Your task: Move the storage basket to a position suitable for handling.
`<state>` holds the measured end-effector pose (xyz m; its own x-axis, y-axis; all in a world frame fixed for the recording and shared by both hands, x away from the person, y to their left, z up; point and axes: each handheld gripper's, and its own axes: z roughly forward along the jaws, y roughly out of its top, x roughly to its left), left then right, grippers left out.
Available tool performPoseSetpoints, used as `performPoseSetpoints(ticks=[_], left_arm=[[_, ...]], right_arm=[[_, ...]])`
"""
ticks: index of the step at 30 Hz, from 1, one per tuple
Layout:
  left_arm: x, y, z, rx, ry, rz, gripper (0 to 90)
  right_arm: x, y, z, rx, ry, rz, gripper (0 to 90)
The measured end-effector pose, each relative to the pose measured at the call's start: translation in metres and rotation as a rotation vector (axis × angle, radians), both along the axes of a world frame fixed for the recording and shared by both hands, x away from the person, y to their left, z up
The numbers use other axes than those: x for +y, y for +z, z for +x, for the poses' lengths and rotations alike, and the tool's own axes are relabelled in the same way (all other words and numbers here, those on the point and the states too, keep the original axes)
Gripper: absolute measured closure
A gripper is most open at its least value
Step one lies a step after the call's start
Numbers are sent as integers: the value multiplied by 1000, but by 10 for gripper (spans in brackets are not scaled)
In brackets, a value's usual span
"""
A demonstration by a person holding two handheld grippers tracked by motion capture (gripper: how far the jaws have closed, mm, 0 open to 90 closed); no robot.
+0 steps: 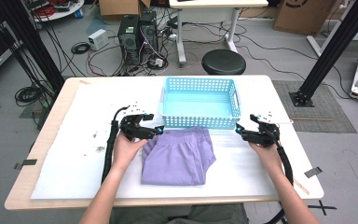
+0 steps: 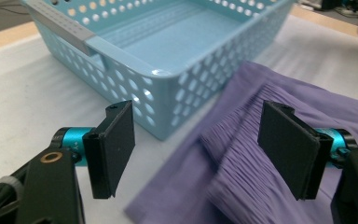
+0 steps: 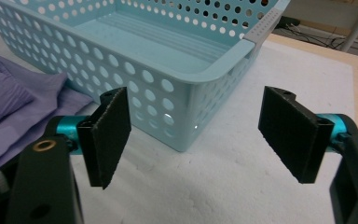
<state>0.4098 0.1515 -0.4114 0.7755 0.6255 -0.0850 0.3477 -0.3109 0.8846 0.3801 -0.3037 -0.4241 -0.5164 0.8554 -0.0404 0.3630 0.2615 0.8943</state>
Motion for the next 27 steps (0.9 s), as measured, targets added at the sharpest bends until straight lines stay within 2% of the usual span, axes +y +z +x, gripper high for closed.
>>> performPoseSetpoints(ticks=[2, 4, 6, 10, 14, 16, 19, 22, 25, 27], left_arm=[[-3, -6, 6, 3, 17, 19, 274], [-5, -10, 14, 33, 12, 33, 274], [-7, -10, 18, 40, 13, 48, 274], [-11, -11, 28, 56, 3, 38, 274], [-14, -12, 32, 46, 2, 25, 275], [-22, -14, 39, 80, -4, 48, 275], [-30, -14, 44, 89, -16, 70, 275], [-35, -15, 46, 73, 7, 84, 270], [-36, -14, 46, 73, 11, 83, 274], [-35, -13, 44, 72, 12, 97, 290]], right_arm=[[0, -2, 4, 7, -1, -9, 274], [0, -3, 9, 18, -2, -11, 273], [0, -3, 12, 32, 1, -11, 273], [4, -5, 20, 49, 15, -26, 273], [7, -5, 26, 68, 28, -37, 277], [8, -5, 30, 80, 42, -39, 306], [11, -5, 32, 85, 65, -33, 353], [13, -3, 32, 73, 90, -44, 433], [14, -3, 32, 70, 91, -45, 447], [14, -2, 33, 71, 89, -33, 450]])
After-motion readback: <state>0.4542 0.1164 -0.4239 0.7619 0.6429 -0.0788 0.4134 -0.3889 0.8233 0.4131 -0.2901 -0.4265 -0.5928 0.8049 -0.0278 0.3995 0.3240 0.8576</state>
